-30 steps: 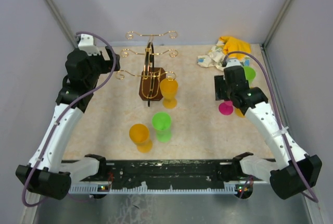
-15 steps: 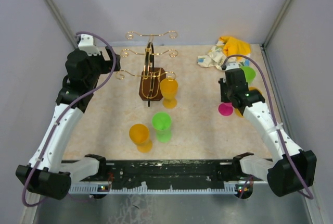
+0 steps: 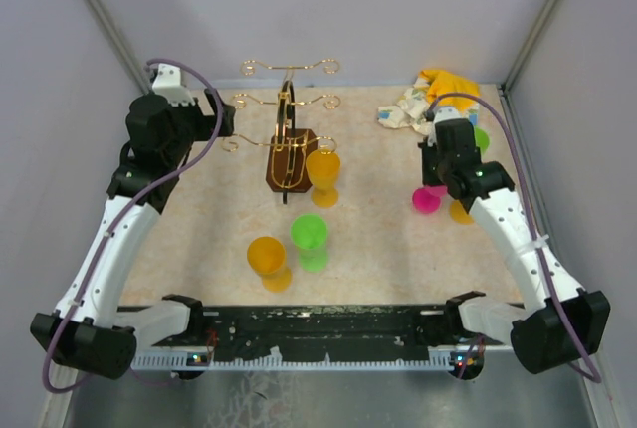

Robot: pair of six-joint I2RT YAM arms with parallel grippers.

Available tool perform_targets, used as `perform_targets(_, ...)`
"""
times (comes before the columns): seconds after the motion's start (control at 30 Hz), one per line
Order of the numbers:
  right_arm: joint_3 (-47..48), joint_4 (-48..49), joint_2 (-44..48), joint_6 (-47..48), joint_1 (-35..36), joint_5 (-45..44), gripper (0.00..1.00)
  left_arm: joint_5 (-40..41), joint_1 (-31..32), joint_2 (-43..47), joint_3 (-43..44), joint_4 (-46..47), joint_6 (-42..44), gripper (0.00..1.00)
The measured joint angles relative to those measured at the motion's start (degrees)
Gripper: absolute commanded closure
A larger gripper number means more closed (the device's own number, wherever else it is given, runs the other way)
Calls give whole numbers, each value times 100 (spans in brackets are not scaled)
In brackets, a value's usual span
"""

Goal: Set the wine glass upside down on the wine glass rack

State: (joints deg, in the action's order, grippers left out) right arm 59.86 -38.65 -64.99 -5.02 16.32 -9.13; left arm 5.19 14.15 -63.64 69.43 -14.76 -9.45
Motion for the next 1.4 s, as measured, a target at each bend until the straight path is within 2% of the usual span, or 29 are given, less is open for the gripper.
perform_targets(0.13,826,35,2,-2,0,160,100,-308,0,-190,214,-83,-101,0)
perform_targets(0.27,1574,564,72,-11,0,407,100,-514,0,-348,442,-103,-315,0)
perform_targets(0.4,1751,1421,306,-15,0,695,100,-605,0,-343,595,-83,-837,0)
perform_targets(0.5,1749,2155,413,-2,149,831,100,-605,0,-286,632,28,-1578,0)
perform_targets(0.57,1746,2601,407,96,426,761,100,-614,0,-238,632,140,-2186,0)
perform_targets(0.7,1744,3641,197,535,1429,549,100,-632,0,-214,704,348,-3491,1)
perform_targets(0.9,1429,5302,-393,1314,2435,278,100,-966,0,-221,664,686,-5300,11)
perform_targets(1.03,1211,6120,-826,1939,3067,96,100,-1239,0,-131,212,1163,-6384,18)
perform_targets(1.17,1154,6763,-1185,2352,3447,-13,100,-1257,0,76,-345,1438,-7132,20)
perform_targets(1.4,1126,7600,-1539,2806,3943,-122,100,-1285,0,323,-702,1976,-7908,30)
